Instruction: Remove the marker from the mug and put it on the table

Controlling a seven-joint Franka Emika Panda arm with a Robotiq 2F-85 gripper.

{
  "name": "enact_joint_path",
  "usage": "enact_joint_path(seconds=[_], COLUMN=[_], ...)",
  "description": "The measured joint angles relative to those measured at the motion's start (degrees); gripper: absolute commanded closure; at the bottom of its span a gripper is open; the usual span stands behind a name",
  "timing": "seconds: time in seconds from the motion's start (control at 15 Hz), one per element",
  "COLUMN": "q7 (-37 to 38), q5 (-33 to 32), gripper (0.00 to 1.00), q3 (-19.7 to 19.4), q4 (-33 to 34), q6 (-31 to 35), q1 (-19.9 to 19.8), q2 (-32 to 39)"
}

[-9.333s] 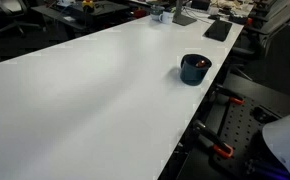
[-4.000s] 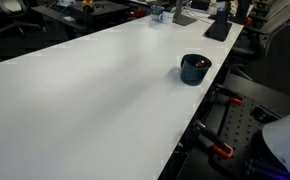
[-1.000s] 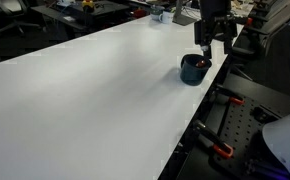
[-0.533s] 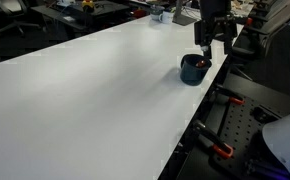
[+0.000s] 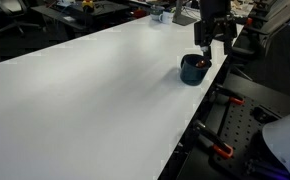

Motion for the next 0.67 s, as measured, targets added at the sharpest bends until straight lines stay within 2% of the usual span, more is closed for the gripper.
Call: enact_joint_path(seconds=[0.47, 0.67], q7=[-1.2, -1.2], q5=[1.1, 1.08], gripper=[0.0, 0.0], q3=[-0.61, -0.6], q4=[5.78, 5.87], q6=[-0.34, -0.33], q1=[-0.4, -0.35], q2=[9.35, 9.75])
